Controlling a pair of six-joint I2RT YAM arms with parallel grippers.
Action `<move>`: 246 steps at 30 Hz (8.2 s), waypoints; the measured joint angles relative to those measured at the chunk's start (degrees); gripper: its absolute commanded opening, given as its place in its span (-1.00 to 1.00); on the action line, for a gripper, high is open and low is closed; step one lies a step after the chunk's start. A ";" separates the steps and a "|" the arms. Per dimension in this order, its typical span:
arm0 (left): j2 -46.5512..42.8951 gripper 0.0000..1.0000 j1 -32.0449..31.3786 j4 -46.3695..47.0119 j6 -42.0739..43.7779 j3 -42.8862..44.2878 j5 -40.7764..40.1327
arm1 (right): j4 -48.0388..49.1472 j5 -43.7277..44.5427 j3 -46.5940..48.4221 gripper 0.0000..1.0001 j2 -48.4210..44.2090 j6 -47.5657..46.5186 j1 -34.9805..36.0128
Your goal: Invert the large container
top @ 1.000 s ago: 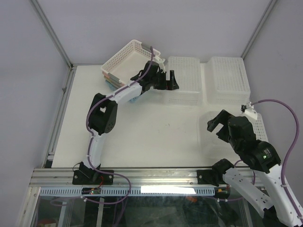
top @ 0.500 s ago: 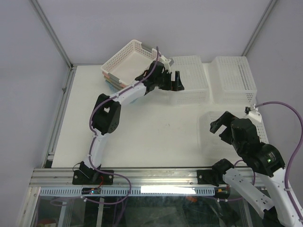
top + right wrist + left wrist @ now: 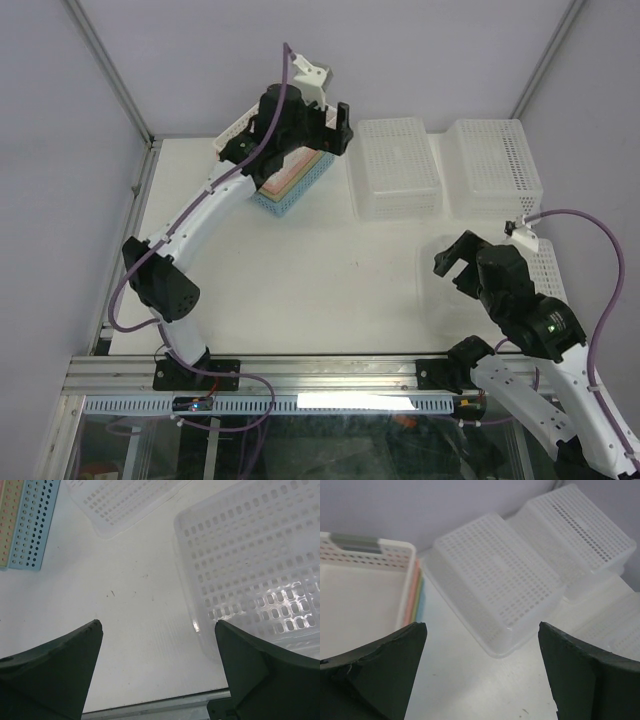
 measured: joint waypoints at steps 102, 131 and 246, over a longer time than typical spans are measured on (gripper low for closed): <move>-6.01 -1.00 -14.78 102.25 -94.95 -82.40 7.58 | -1.97 15.98 8.83 0.98 -4.94 -5.60 0.00; -24.59 0.98 -14.95 68.22 -71.28 -79.71 5.35 | -0.55 14.49 5.42 0.98 -5.01 -5.62 0.00; -46.12 0.98 -14.73 2.14 -37.59 -67.93 -29.03 | 18.49 -21.11 -12.63 0.48 24.20 -6.95 0.00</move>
